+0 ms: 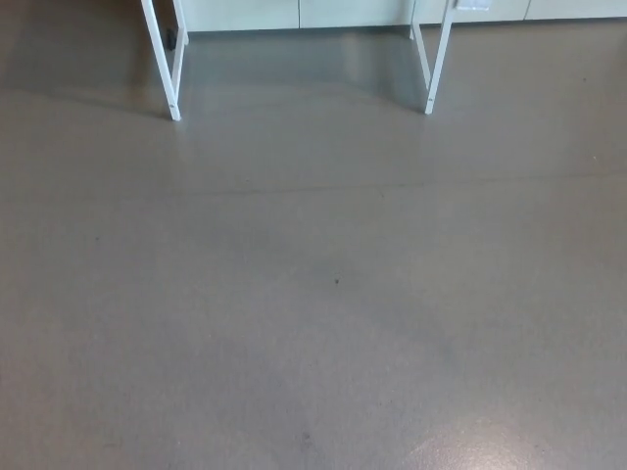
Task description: The robot walks towards a desk on which a file tray is kept in the middle and a cube is kept to its right. The robot lifts the cube using its right hand and places it on the file tray.
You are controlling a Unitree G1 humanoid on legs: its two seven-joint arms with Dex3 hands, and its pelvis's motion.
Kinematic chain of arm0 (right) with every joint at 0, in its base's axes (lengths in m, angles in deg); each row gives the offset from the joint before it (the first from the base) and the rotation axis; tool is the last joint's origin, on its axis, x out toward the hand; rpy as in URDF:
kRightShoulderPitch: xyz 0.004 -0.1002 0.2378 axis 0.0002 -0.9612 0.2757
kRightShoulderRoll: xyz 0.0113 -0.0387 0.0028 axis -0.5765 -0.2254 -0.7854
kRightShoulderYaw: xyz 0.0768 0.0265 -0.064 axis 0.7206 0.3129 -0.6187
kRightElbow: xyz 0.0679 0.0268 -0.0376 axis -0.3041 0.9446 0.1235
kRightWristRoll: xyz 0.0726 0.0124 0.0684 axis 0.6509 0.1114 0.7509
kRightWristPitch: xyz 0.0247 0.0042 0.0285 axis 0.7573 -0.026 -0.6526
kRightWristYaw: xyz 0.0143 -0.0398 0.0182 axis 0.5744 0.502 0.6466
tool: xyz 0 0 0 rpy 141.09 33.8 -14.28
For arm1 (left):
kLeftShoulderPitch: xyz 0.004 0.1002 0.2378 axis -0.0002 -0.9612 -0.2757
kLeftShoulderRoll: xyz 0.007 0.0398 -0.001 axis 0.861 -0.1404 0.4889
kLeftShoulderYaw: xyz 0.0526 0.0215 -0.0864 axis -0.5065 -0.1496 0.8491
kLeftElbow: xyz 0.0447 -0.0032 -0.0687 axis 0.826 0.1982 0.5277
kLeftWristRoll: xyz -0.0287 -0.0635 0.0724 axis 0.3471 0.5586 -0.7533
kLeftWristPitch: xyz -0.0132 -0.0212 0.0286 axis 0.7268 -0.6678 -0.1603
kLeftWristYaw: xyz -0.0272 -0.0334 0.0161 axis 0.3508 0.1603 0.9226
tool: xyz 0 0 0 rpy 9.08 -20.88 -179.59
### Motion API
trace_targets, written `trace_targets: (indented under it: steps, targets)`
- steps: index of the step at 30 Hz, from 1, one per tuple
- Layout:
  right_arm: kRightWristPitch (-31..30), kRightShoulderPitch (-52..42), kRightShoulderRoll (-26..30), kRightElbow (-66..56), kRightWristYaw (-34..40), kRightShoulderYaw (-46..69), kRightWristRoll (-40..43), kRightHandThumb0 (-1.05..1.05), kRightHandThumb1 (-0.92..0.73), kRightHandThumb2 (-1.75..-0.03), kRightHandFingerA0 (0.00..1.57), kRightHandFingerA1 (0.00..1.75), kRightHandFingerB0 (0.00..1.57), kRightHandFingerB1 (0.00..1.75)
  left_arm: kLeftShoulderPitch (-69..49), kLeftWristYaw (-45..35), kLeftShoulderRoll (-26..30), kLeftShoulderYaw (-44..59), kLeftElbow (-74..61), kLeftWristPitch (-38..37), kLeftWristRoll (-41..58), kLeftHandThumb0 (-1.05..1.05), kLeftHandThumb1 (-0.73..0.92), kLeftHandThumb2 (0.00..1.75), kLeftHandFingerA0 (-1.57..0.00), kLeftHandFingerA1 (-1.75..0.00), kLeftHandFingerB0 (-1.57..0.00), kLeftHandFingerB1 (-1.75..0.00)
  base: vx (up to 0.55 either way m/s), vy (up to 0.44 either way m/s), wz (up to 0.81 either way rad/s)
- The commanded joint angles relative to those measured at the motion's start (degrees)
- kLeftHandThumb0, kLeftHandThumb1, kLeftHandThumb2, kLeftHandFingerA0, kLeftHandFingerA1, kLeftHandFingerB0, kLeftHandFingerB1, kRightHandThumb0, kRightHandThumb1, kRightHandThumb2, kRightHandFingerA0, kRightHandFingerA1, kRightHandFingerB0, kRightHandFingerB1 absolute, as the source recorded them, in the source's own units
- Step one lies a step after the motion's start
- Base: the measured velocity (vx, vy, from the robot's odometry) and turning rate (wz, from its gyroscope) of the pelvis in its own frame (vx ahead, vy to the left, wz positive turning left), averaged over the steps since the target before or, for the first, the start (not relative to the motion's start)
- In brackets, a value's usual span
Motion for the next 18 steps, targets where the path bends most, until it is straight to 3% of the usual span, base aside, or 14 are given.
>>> trace_targets:
  steps: [1,18]
  targets:
    - [2.5,0.4,1.9,1.9,-0.9,0.6,1.0,-0.53,-0.75,-0.62,0.37,0.51,0.28,0.35,0.6,-5.9,2.1,0.7,2.2,0.2,0.7,-1.05,0.73,0.61,-0.11,-1.1,-0.12,-0.95,0.0,0.0,0.0]
    - [3.2,0.2,1.4,2.5,-0.7,0.5,1.5,-0.53,-0.75,-0.62,0.37,0.51,0.28,0.35,1.1,-6.8,2.8,1.1,2.8,-0.1,0.1,-1.05,0.73,0.61,-0.11,-1.1,-0.12,-0.95,0.0,-0.002,0.0]
